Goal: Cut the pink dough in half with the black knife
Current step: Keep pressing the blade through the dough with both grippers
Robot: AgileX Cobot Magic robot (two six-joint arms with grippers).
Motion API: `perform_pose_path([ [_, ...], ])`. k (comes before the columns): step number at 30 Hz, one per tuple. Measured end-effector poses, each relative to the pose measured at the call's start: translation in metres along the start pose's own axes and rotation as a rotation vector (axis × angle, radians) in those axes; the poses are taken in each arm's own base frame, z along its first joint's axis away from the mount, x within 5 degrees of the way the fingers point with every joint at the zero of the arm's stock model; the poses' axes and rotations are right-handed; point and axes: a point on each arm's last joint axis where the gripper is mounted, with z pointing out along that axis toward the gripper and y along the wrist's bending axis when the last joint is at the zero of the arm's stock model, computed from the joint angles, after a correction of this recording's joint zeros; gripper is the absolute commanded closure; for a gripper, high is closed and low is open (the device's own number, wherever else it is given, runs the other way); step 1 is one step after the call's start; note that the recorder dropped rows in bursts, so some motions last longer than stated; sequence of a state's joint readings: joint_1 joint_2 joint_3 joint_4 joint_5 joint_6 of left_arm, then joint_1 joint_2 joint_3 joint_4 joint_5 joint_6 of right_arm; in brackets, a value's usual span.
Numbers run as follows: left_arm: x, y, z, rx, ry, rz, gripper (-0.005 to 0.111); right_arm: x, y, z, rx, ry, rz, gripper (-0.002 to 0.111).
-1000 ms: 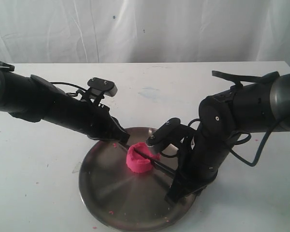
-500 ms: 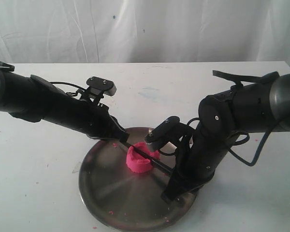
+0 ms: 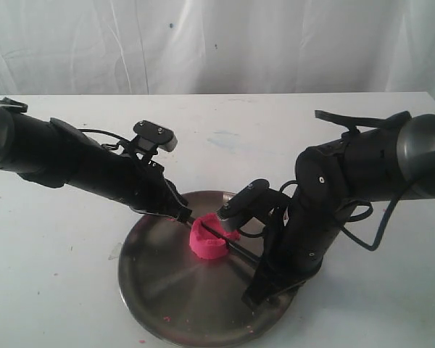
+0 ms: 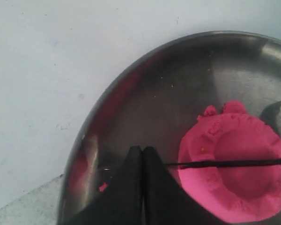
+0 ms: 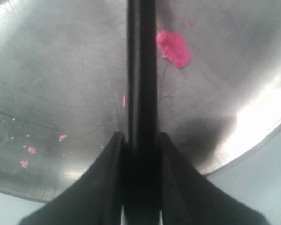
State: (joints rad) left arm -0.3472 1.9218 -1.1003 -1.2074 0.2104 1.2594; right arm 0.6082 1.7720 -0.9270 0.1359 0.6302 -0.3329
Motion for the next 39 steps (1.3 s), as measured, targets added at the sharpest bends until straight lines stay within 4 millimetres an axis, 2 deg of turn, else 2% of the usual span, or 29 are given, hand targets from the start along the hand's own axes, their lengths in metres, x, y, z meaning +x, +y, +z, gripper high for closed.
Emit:
perform_pose_path([
  [4, -0.001, 0.001, 0.003, 0.007, -0.001, 0.012, 0.107, 0.000, 0.000, 0.000, -0.001, 0.000, 0.001, 0.108],
  [7, -0.011, -0.001, 0.011, 0.071, -0.027, -0.024, 0.107, 0.000, 0.000, 0.000, -0.003, -0.001, 0.004, 0.108],
  [11, -0.010, 0.002, 0.017, 0.075, -0.026, -0.041, 0.107, 0.000, 0.000, 0.000, -0.003, -0.001, 0.004, 0.108],
  [27, -0.004, 0.001, 0.018, 0.079, -0.010, -0.052, 0.107, 0.000, 0.000, 0.000, -0.004, -0.001, 0.006, 0.108],
  [33, -0.009, -0.002, 0.010, 0.079, -0.030, -0.045, 0.107, 0.000, 0.000, 0.000, -0.004, -0.001, 0.006, 0.108],
  [39, 0.012, -0.001, 0.013, 0.055, 0.027, -0.081, 0.107, 0.000, 0.000, 0.000, -0.005, -0.002, 0.007, 0.108],
])
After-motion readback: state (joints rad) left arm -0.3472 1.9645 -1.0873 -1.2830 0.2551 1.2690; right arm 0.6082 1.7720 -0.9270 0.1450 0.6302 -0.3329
